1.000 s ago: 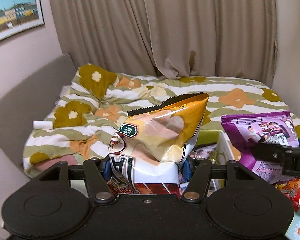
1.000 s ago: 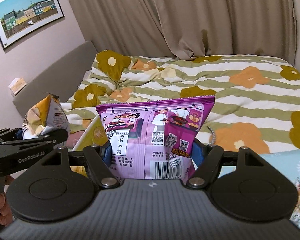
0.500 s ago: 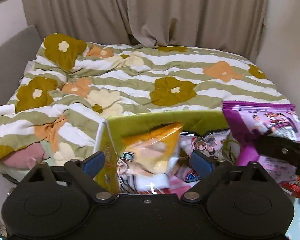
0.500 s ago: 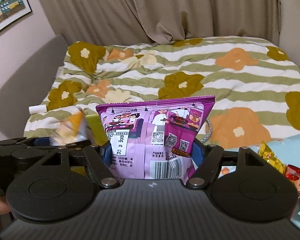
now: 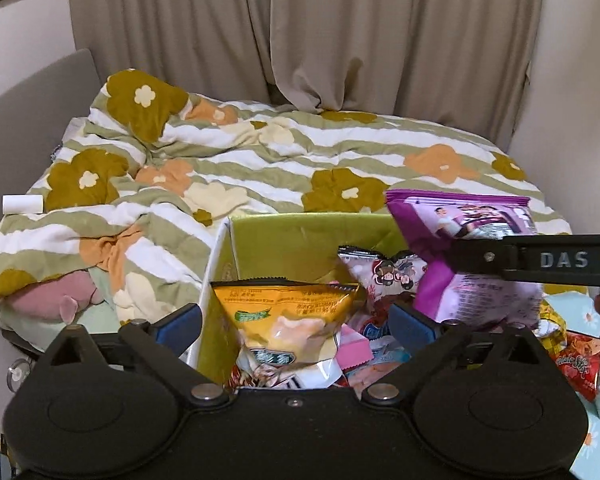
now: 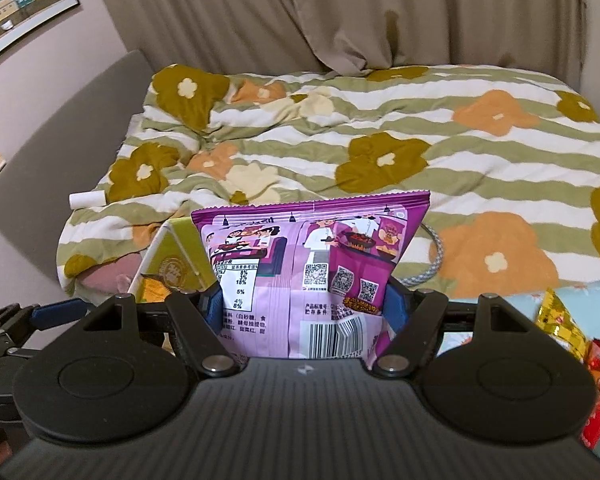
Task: Organize snacks
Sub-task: 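Carry both bags into the yellow box and open both tools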
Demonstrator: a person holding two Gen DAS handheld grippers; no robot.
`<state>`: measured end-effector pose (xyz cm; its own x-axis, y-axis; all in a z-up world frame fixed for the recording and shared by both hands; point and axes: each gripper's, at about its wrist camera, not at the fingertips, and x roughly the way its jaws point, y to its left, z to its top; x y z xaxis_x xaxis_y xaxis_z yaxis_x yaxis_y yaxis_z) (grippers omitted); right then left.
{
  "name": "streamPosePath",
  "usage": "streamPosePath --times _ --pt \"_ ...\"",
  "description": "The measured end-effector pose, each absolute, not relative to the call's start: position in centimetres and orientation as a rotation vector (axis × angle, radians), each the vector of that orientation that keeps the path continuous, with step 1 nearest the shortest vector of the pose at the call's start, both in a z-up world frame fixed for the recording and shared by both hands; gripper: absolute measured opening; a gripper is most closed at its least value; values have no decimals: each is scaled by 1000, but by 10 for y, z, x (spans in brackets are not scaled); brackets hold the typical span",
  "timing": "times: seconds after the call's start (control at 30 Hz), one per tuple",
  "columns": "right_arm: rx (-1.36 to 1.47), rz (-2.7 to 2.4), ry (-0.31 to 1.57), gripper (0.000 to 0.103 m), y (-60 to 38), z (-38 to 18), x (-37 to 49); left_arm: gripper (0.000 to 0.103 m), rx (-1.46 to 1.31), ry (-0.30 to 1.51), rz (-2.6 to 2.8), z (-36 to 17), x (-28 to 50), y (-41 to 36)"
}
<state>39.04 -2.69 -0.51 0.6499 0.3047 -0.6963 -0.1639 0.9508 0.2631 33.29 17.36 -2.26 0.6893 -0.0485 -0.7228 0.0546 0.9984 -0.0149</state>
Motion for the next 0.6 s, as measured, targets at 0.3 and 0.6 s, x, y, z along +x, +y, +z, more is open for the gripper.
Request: streamPosePath --times 0.3,0.6 --pt "146 306 814 98 -10 -10 405 101 13 790 -44 -22 320 175" --pt "140 322 765 103 -6 -17 390 101 5 807 -42 -35 306 179"
